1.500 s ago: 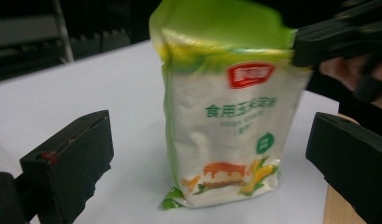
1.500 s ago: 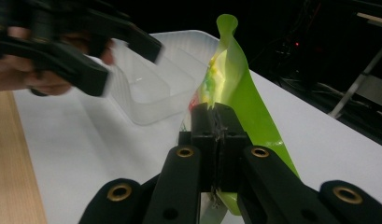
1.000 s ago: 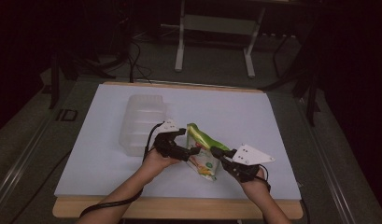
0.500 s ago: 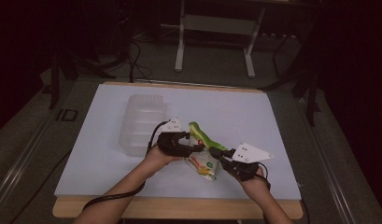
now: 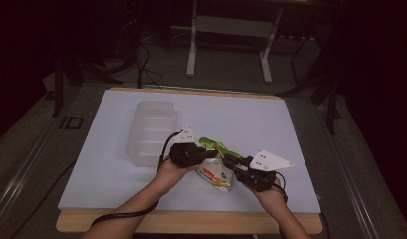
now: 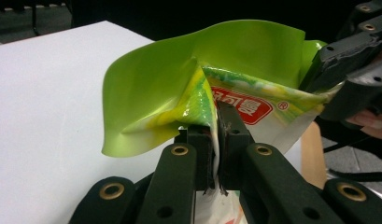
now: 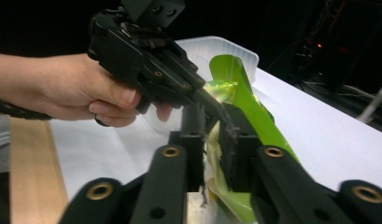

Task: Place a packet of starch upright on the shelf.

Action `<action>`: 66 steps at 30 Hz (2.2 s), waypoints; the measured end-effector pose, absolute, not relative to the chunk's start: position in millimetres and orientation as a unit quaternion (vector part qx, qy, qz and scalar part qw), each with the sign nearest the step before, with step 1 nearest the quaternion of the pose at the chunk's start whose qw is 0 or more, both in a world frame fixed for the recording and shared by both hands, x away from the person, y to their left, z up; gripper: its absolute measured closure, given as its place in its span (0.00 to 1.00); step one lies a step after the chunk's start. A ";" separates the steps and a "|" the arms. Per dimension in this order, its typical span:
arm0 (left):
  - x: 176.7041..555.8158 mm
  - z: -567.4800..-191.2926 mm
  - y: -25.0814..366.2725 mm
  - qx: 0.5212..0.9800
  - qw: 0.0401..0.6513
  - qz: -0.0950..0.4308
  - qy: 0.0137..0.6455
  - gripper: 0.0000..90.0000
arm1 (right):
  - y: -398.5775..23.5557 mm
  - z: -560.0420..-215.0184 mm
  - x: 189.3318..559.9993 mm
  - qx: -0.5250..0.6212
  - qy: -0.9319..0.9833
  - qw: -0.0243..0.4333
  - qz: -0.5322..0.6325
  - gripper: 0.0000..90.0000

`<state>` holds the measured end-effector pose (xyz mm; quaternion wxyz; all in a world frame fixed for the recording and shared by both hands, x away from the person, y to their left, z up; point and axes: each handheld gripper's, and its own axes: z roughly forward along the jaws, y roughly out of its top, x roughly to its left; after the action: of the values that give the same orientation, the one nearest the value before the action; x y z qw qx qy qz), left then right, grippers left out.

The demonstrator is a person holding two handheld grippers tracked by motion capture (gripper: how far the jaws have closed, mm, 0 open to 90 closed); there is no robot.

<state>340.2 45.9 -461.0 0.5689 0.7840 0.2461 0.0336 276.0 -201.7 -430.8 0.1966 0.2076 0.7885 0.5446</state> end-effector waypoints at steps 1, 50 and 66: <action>339.9 -458.6 45.8 0.783 0.569 0.031 0.250 0.96 | -202.5 -429.0 275.6 0.206 0.787 0.197 0.547 0.85; 388.9 -314.7 161.9 0.655 0.620 0.221 0.373 0.96 | -278.5 -397.4 268.0 0.288 0.713 0.220 0.601 0.15; 401.5 -376.0 214.2 0.600 0.624 0.231 0.444 0.96 | -280.3 -415.1 269.7 0.291 0.728 0.225 0.579 0.15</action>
<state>401.5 214.2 -376.0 0.6238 0.6005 0.4437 0.2311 269.7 -280.3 -415.1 0.2245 0.2908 0.7277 0.5792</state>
